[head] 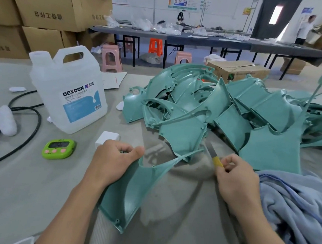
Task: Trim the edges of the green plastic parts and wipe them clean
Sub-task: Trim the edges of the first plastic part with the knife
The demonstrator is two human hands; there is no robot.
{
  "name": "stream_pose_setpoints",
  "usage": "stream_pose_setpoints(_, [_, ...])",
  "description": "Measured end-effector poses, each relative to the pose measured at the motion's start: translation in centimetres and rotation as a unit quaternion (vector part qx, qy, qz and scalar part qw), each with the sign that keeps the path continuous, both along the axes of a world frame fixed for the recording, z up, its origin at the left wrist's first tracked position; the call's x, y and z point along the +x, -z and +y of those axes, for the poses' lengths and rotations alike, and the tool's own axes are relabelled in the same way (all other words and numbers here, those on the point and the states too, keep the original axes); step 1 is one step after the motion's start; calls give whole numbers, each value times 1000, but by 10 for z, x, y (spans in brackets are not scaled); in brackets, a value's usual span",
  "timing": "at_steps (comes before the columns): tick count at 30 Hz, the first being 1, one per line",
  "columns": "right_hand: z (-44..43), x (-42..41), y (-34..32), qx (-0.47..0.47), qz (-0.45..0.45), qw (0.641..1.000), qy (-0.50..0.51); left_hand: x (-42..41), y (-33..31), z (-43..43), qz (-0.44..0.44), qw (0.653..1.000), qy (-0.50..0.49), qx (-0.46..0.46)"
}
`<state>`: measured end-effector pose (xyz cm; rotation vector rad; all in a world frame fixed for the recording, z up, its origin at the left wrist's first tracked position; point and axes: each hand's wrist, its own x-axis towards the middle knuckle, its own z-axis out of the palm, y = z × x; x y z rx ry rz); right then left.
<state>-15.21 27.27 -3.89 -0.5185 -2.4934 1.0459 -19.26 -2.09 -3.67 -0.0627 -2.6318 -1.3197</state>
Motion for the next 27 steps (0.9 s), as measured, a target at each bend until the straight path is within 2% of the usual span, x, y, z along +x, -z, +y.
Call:
stream_pose_setpoints(3, [-1, 1, 2, -26, 25, 999, 2, 4, -2, 3, -4, 1000, 4, -3])
stream_pose_setpoints(5, [-10, 6, 2, -4, 37, 999, -18, 4, -3, 5, 1, 1000, 1, 0])
stream_pose_setpoints(16, [-52, 39, -9, 34, 99, 964, -246, 5, -6, 0, 27, 994, -98, 35])
stream_pose_setpoints(21, [-50, 40, -15, 56, 116, 939, -318, 7, -7, -4, 13, 993, -99, 61])
stream_pose_setpoints(23, [-45, 34, -12, 15, 117, 947, -298, 5, -6, -8, 0, 989, -112, 94])
stream_pose_setpoints(27, [-38, 18, -4, -150, 98, 956, -233, 1, -6, -18, -18, 976, -158, 151])
